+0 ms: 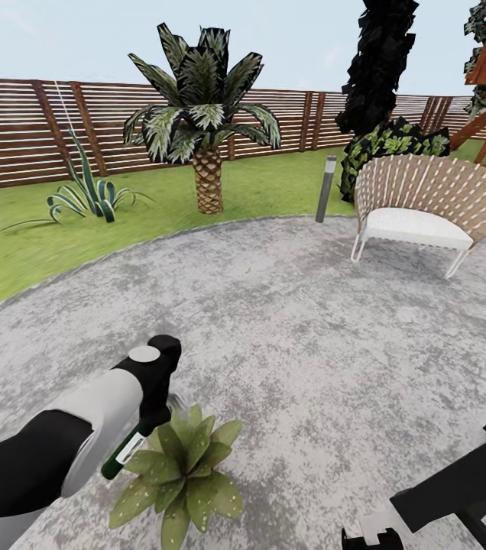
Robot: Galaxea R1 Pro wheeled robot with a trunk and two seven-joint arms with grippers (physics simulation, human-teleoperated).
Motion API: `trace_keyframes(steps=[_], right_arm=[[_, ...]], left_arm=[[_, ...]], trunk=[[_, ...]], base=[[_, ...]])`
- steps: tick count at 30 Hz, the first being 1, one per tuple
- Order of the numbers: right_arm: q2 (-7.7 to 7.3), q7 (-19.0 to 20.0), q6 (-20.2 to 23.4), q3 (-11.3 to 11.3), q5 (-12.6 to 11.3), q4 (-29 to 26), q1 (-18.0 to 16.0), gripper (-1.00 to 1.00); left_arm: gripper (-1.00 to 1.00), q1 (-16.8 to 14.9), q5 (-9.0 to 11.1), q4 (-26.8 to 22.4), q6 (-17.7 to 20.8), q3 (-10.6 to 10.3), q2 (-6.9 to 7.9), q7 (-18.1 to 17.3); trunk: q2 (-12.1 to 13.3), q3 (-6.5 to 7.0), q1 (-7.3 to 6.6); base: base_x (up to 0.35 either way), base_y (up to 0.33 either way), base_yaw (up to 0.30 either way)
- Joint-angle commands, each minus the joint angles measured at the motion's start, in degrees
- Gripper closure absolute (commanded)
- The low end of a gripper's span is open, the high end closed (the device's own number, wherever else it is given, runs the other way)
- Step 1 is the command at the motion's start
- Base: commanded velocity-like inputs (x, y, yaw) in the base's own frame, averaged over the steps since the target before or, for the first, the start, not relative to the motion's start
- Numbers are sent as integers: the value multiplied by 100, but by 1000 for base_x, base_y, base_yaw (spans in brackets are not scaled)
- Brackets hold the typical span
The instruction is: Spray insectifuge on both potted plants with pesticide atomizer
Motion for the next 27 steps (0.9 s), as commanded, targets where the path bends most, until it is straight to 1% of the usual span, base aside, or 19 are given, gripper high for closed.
trace_keyframes(steps=[1,3,6,9,12,16,19,23,27], right_arm=[[0,-44,-2,20,45,5,-3,-100],[0,-39,-2,20,45,7,-3,-100],[0,-36,-2,20,45,6,-3,-100],[0,-35,-2,20,45,3,-3,-100],[0,-35,-2,20,45,6,-3,-100],[0,-36,-2,20,45,3,-3,-100],[3,-43,-2,20,45,1,-3,-100],[23,-44,-5,20,31,-7,-3,-100],[26,-44,-11,20,27,-9,-3,-100]], left_arm=[[100,104,-63,-13,63,-40,1,-56],[100,234,-54,-13,67,-100,18,-56],[100,340,2,-13,70,-95,31,-56],[100,352,15,-13,66,-71,26,-56],[100,317,-26,-13,-31,-128,12,-56],[100,311,-41,-13,-150,-121,-38,-56],[100,337,-48,-13,-159,-114,-42,-56],[100,344,-42,-17,-146,-134,-16,-56],[100,343,-43,-25,-142,-139,-27,-56]], trunk=[[-2,-4,-1],[-2,-4,-1],[-2,-4,-1],[-2,-4,-1],[-2,-4,-1],[-2,-4,-1],[-2,-4,-1],[-2,-4,-1],[-2,-5,-1]], base=[[3,0,0],[1,0,0],[0,0,0],[0,0,0],[2,0,0],[176,23,0],[141,37,0],[17,5,0],[1,0,0]])
